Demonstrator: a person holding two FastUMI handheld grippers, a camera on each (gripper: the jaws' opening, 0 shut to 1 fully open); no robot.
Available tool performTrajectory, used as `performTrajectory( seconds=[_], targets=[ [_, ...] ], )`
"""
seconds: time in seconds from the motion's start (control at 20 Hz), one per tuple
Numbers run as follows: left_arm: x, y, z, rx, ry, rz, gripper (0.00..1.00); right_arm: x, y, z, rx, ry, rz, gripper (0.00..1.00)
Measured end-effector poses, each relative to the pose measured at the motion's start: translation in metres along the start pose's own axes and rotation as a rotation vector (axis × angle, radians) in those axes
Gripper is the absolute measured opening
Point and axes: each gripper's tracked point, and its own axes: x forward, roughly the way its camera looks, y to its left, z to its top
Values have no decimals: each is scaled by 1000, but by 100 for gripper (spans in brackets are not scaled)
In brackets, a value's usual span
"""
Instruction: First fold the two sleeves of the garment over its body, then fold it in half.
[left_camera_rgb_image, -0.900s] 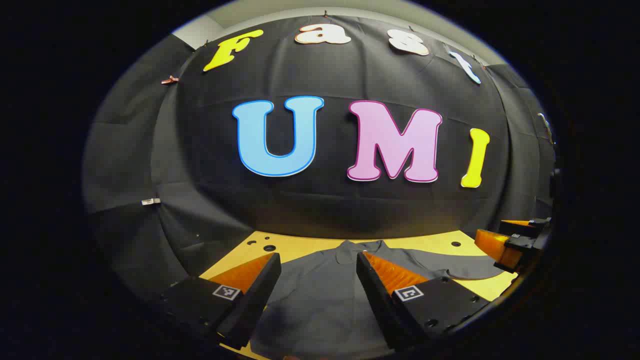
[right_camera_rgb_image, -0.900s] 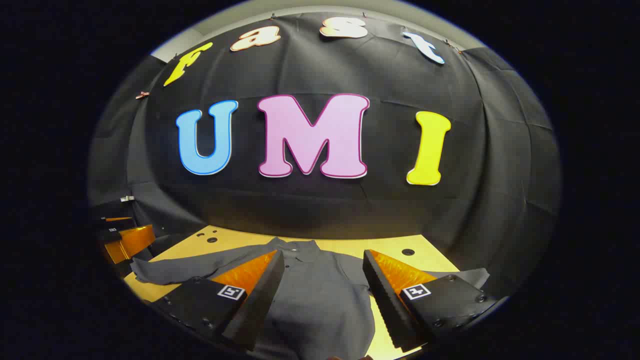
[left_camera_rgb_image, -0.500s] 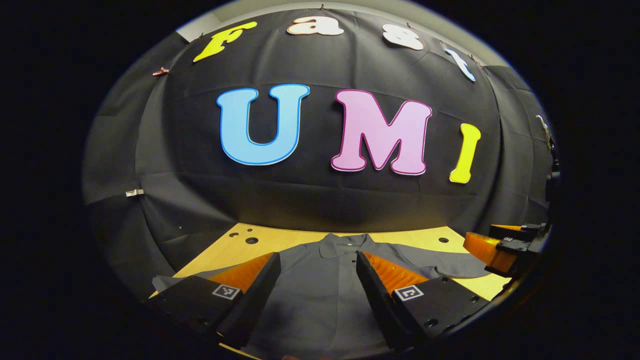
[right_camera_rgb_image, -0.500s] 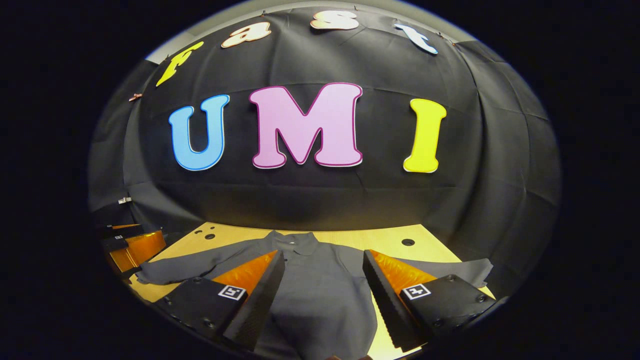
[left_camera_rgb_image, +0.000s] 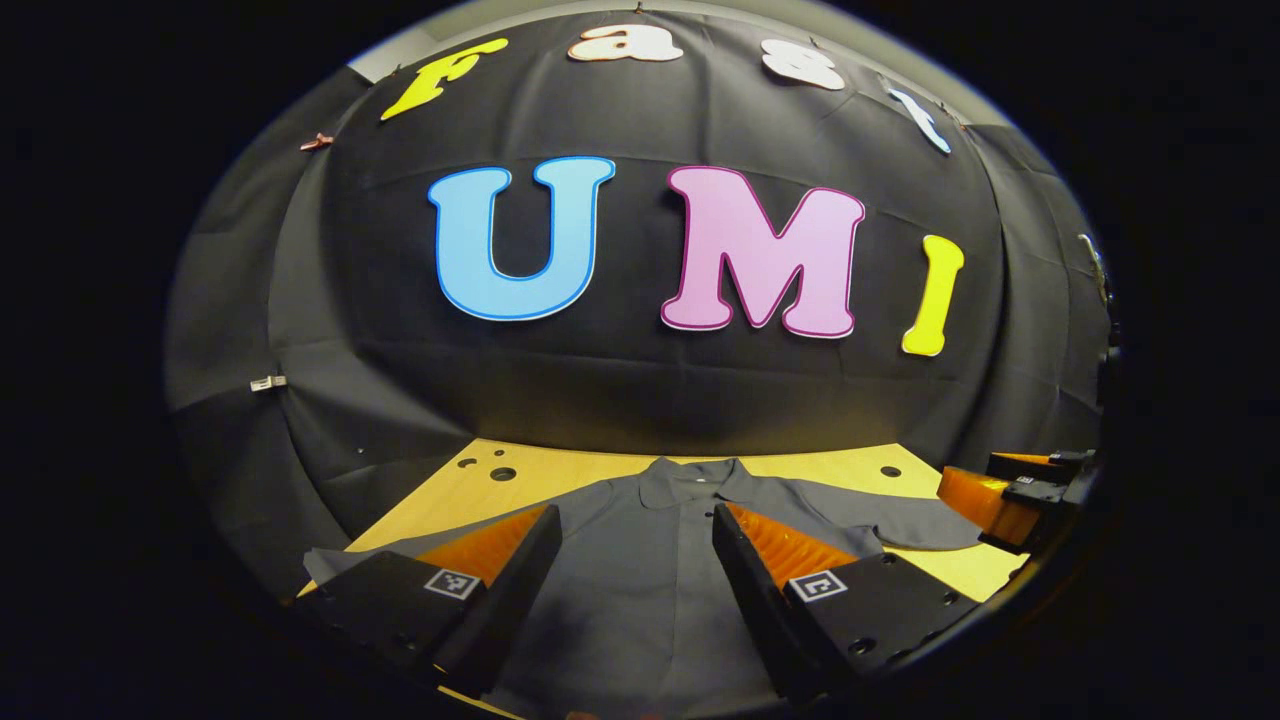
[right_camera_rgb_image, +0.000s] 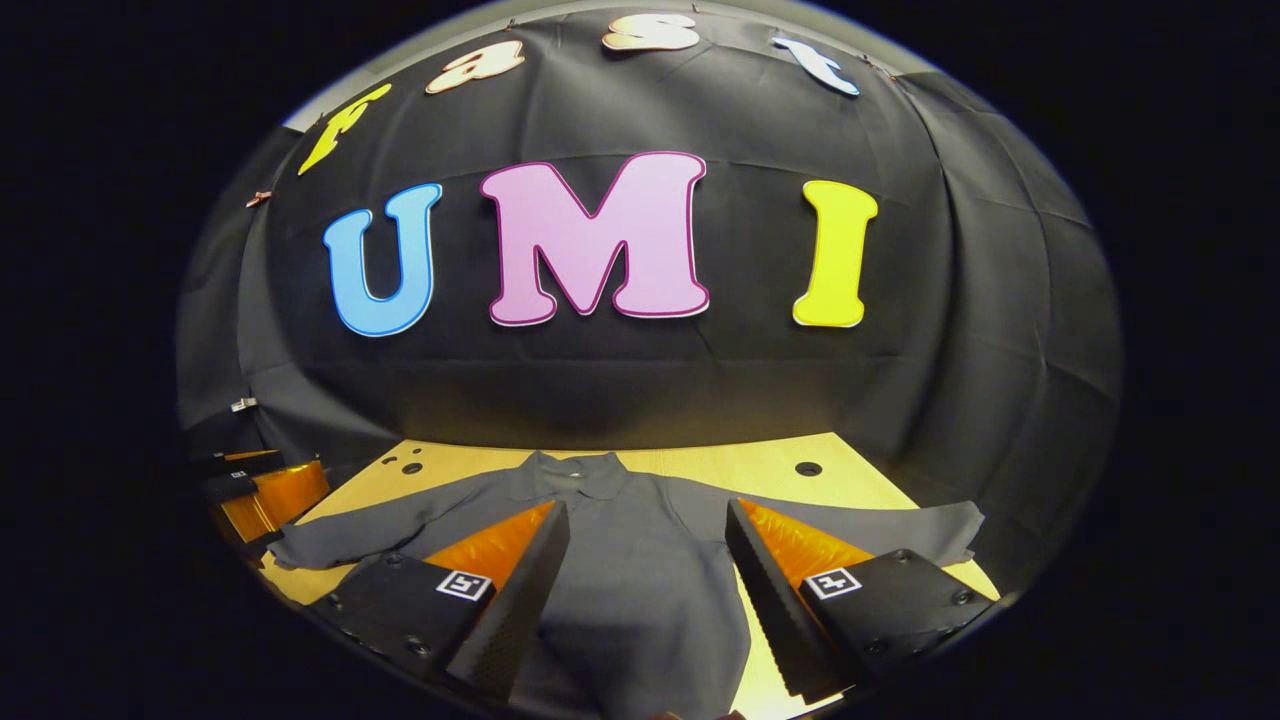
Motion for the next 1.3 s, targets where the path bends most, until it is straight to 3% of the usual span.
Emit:
performTrajectory(
  seconds=[0.25,0.45,1.1,1.3],
  targets=[
    [1,-2,-3,17,16,4,96,3,-12,-6,2,13,-15,97],
    [0,1,-8,17,24,22,96,12,-42,-14,16,39,-78,97],
    [3,7,-17,38,74,57,96,39,-225,-33,113,99,-414,96],
    [1,16,-21,57,97,77,96,37,-273,-60,167,172,-502,97]
  ],
)
